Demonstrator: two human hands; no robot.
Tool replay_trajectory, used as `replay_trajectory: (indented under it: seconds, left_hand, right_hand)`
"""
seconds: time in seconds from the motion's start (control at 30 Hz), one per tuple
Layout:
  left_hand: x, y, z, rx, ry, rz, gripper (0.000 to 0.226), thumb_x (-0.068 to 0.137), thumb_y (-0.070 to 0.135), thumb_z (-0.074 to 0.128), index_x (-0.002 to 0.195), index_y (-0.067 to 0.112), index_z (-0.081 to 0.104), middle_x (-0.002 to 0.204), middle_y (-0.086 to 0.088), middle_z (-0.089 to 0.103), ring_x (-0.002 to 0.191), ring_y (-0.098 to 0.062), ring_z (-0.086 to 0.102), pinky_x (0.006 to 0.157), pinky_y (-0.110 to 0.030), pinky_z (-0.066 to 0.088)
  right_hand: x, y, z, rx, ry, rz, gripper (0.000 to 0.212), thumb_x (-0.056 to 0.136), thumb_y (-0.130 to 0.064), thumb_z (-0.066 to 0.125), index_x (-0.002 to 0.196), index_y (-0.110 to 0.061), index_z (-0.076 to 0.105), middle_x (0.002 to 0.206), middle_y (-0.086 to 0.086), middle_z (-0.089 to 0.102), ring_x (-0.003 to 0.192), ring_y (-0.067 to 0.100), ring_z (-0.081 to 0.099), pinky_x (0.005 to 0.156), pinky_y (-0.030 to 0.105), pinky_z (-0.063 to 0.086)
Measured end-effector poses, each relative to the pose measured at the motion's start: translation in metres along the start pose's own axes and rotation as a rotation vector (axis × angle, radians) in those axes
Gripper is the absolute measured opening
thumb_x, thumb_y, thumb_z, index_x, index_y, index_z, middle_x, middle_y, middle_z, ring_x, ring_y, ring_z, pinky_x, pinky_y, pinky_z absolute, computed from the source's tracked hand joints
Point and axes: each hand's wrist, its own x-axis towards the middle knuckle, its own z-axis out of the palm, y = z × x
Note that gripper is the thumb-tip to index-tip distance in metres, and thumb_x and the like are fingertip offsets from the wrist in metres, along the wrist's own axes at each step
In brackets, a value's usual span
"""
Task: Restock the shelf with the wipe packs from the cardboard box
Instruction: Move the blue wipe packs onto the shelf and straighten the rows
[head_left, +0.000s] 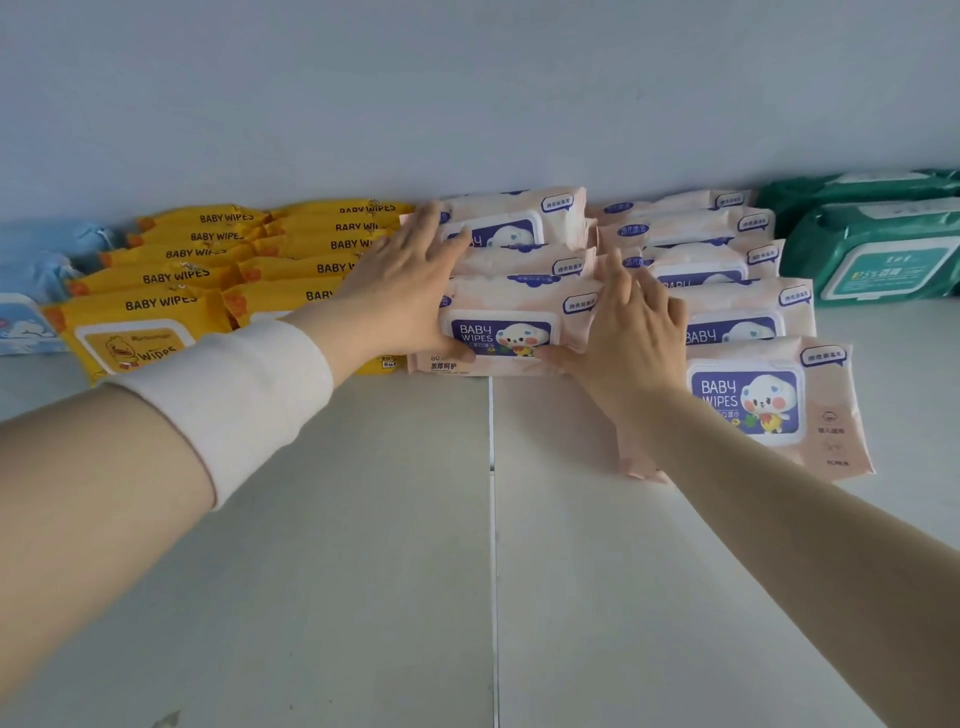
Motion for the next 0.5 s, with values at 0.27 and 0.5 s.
replay_trajectory:
  seconds: [0.27,0.5]
  left_hand:
    - [0.022,-0.003,0.001,-0.055,-0.049,0.074,0.137,0.045,0.076,0.070,0.149,0.015,0.004,0.153,-0.011,0.013,0.142,-0.031,0.010,0.116,-0.043,0.012]
    - [0.021,-0.011,-0.006,0.046,0.068,0.206,0.134,0.037,0.078,0.070,0.144,0.011,0.024,0.129,-0.010,0.039,0.120,-0.027,0.034,0.105,-0.037,0.028]
  right_hand:
    - [0.000,0.003,0.005,0.020,0.074,-0.029,0.086,0.071,-0.061,0.066,0.133,-0.011,0.033,0.150,0.011,0.031,0.140,0.018,0.027,0.102,0.030,0.012]
    - [-0.001,0.004,0.006,0.023,0.067,-0.029,0.084,0.071,-0.061,0.066,0.131,-0.011,0.034,0.151,0.010,0.030,0.140,0.017,0.027,0.105,0.031,0.013]
